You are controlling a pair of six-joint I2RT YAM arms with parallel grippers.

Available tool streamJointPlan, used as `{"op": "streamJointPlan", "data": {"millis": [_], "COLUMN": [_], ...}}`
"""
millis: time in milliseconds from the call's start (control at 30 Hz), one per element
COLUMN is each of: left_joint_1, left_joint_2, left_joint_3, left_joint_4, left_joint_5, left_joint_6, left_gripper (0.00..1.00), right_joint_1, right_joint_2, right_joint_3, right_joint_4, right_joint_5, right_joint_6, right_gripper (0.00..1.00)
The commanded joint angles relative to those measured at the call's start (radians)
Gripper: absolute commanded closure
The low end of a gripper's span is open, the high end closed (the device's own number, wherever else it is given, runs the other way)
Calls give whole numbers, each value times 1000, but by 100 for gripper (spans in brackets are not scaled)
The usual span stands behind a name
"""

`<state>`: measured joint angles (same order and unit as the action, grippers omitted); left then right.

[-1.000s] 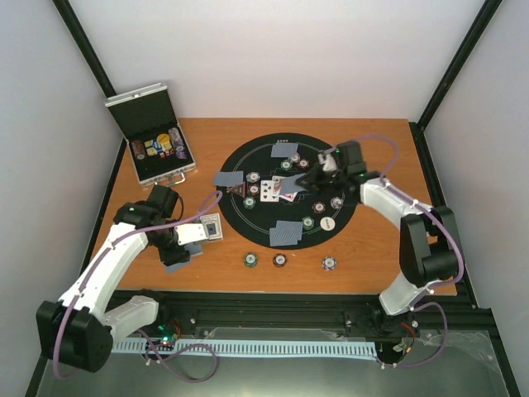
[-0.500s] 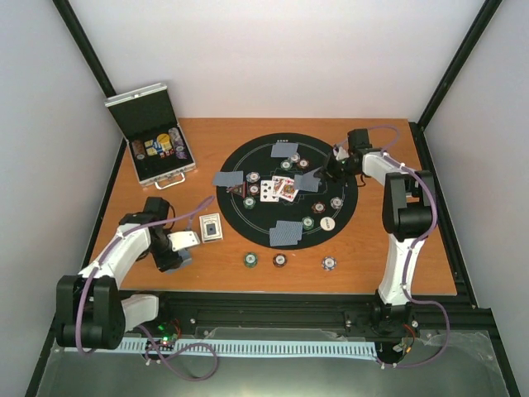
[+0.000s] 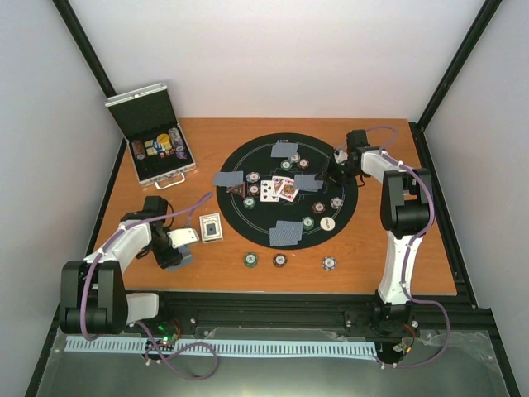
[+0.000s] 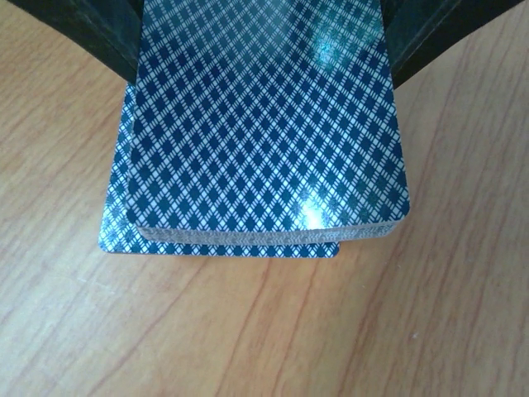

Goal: Distribute texas hold em gaming equipment

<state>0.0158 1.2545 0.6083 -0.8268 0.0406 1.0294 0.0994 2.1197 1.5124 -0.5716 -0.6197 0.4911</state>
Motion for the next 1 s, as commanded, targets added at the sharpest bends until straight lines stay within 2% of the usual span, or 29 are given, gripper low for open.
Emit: {"op": "streamJointPlan", "data": {"millis": [0,133,267,467,667,767,867,967], "left_joint_1": [7,7,7,6,7,7,7,7], "left_joint_2": [14,-5,-55,-109,-96,-79,-66,-55], "left_joint_3": [-15,-6,-1,26,154,251,329,375], "left_joint_4": [20,-11,-68,-155,-242,-253,-152,-11], "left_joint_5": [0,19,40,60,121,185,222,264], "left_joint_6": [23,24,43,68,58,4,-172,-373], "left_gripper": [50,41,26,1,0,0,0,0], "right_joint_1": [-5,-6,-6,-6,-6,-5,-6,-4], "right_joint_2": [-10,-40,-87,-166,-270,-341,-470,-644], "right_joint_3": [27,52,81,92,64,10,-109,-264], "right_joint_4": [-64,-109,-159,-203,-230,-211,-120,-1], "right_joint_5": [68,99,133,147,184,213,284,483], "right_joint_6": [-21,-32,-48,-48,-61,-79,-91,-84], "right_gripper": [69,62,44,34,13,1,0,0]}}
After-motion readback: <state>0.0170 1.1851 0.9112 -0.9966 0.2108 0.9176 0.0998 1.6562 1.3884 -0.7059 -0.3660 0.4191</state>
